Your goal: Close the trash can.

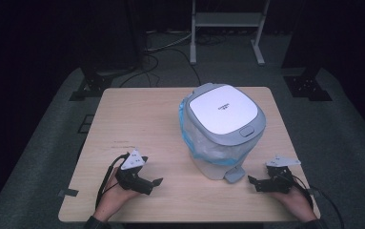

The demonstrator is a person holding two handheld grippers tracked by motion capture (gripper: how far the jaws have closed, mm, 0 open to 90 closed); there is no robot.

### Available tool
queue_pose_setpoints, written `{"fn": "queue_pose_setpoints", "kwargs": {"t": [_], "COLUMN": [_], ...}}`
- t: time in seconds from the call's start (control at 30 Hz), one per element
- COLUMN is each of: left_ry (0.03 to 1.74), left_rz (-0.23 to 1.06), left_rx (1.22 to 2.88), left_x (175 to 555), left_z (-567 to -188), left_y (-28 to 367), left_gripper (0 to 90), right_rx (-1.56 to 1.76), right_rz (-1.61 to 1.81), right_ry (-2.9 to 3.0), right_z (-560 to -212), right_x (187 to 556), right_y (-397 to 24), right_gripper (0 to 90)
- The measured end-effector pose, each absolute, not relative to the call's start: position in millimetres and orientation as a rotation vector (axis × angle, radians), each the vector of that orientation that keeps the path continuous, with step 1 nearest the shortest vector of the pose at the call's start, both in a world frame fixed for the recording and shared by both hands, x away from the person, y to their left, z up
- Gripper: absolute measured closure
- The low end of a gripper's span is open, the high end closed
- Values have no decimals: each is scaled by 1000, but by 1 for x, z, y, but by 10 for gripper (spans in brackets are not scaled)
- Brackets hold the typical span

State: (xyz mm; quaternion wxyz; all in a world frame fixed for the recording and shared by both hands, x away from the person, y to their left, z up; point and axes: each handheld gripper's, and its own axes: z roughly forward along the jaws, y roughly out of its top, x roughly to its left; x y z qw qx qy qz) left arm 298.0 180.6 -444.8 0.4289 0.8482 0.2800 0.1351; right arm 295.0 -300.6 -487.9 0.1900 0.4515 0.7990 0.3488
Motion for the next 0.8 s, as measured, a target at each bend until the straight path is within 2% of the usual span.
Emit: {"fn": "queue_pose_setpoints", "kwargs": {"t": [0.23, 0.33, 0.47, 0.8], "left_ry": [736, 740, 758, 742], "left_rz": [325, 359, 307, 321], "left_rx": [2179, 2222, 2272, 2267], "left_x": [295, 296, 299, 299], "left_z": [-463, -469, -481, -483], "left_y": [188, 191, 191, 191], "left_gripper": [21, 21, 21, 0], "right_rx": [1269, 1269, 1269, 1269], "right_rz": [981, 981, 980, 981], "right_ry": [2245, 2246, 2246, 2246], "right_z": [-488, -488, -488, -488], "right_x": [295, 295, 295, 295], "right_y": [-301, -301, -301, -301], "right_gripper": [75, 75, 75, 75]}}
